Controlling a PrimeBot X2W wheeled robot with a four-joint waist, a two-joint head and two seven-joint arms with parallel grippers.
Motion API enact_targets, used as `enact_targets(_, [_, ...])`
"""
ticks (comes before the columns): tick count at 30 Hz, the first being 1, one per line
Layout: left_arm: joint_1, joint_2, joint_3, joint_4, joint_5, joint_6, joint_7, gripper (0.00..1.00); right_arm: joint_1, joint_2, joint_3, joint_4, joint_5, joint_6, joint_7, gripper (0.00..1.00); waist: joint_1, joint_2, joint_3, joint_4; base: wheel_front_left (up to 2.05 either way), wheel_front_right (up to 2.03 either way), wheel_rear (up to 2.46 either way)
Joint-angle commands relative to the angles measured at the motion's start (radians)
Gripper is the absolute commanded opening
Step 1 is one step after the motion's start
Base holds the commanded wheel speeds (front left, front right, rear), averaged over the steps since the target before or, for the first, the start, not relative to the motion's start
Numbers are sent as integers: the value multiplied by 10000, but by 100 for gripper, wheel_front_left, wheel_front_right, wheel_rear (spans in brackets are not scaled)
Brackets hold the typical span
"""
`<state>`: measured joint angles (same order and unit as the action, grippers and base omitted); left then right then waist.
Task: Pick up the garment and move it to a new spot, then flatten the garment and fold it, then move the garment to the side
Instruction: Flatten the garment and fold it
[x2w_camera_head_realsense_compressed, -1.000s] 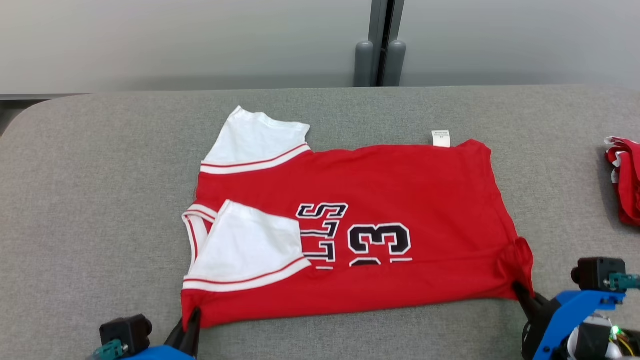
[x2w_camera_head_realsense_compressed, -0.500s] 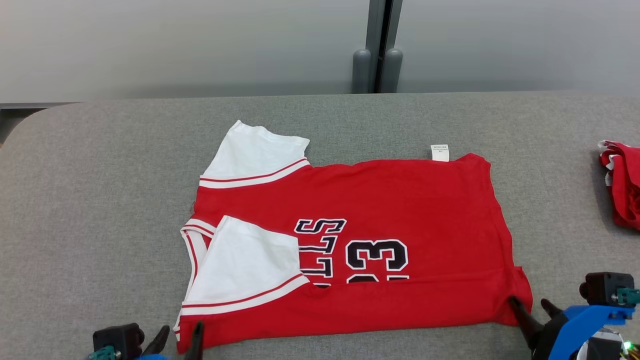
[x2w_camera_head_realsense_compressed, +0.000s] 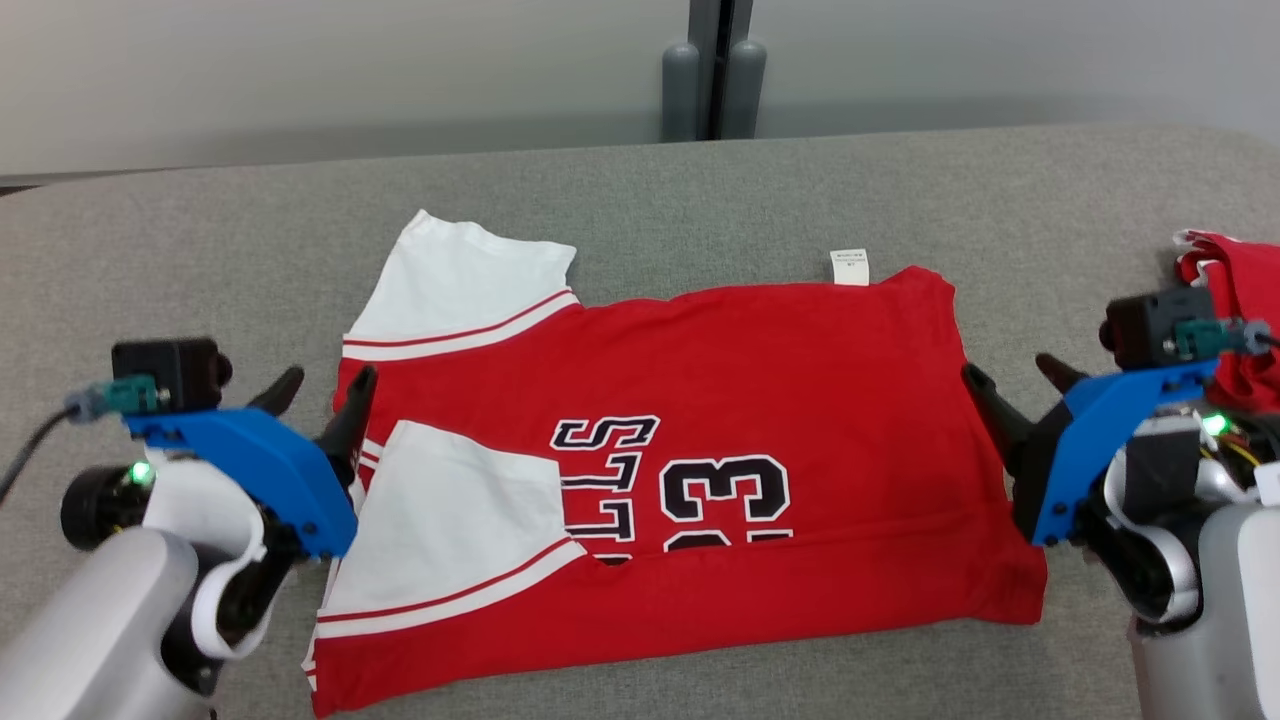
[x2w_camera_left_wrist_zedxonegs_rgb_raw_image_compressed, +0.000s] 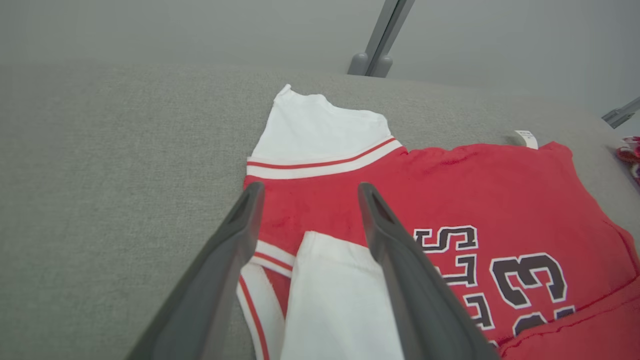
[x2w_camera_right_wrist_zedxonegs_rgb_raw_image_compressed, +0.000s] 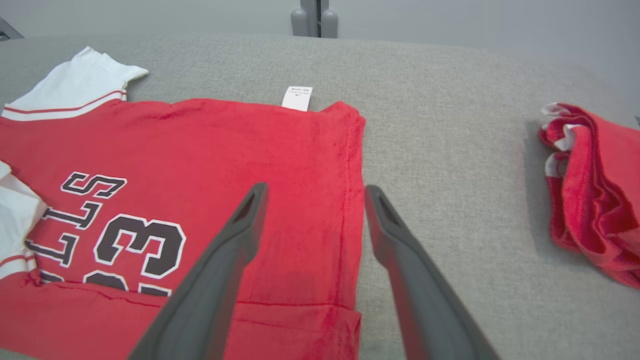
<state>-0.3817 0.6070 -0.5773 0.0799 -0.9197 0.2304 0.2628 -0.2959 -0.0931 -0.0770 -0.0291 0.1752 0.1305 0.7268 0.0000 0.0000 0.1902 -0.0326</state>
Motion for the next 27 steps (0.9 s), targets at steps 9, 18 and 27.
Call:
enact_targets(9, [-3227,332,342,2018,-447,-1202,1662,100,-3307,-345,1505,1764,983,5,557,100,0,0,1645,-973,0,0,0])
enact_targets(18, [-4631,1204,166,2555,-208,-1802,2933,100,-5417,-297,2670,2968,1590,5,222,100,0,0,2907,-1804,0,0,0])
enact_targets(27, [-5670,1679,61,2613,57,-1872,3844,100,-6307,-350,3406,3755,2038,5,-482,100,0,0,3620,-2222,0,0,0])
